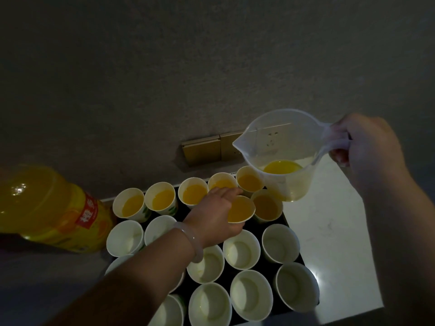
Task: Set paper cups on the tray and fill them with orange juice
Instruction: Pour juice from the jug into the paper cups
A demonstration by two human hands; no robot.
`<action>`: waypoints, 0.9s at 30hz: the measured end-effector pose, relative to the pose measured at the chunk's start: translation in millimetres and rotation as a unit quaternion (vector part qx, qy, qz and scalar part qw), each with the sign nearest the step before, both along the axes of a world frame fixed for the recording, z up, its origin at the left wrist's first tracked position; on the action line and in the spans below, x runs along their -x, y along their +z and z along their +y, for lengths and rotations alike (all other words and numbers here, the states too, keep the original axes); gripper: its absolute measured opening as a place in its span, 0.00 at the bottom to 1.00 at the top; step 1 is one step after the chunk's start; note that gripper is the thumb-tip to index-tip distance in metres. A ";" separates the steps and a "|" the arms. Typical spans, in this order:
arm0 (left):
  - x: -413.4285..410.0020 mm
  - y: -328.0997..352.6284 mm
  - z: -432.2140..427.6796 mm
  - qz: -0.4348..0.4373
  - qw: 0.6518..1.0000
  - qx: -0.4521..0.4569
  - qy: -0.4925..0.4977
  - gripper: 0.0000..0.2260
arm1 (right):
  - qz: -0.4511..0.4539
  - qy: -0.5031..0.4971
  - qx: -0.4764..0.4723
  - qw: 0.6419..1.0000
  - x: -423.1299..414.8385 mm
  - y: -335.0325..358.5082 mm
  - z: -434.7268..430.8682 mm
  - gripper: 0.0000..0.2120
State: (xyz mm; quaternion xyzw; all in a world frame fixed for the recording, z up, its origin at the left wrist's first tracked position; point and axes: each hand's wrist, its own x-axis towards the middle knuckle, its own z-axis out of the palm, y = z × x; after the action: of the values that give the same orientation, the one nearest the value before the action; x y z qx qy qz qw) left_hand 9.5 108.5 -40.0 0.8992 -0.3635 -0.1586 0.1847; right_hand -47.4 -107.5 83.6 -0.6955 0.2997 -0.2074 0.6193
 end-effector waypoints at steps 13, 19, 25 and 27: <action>-3.5 1.2 -1.0 -0.016 0.997 -0.068 -0.037 0.32 | -0.014 0.019 0.028 0.999 1.3 -5.8 -4.4 0.12; -8.4 4.2 2.2 0.006 0.994 -0.081 -0.078 0.34 | -0.010 -0.002 0.006 1.000 -0.7 -8.4 -3.6 0.13; -10.3 9.8 11.9 0.011 0.996 -0.068 -0.063 0.34 | -0.007 -0.002 0.002 1.000 1.3 -8.0 -3.0 0.08; -9.0 14.8 20.5 0.012 1.000 -0.021 -0.008 0.30 | -0.011 0.000 -0.005 1.000 2.0 -6.3 -1.2 0.08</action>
State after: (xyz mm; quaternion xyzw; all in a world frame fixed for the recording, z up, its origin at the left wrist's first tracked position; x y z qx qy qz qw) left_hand 18.5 129.0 -25.2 0.8980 -0.3647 -0.1788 0.1690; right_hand -49.4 -108.6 77.3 -0.6897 0.2937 -0.2136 0.6265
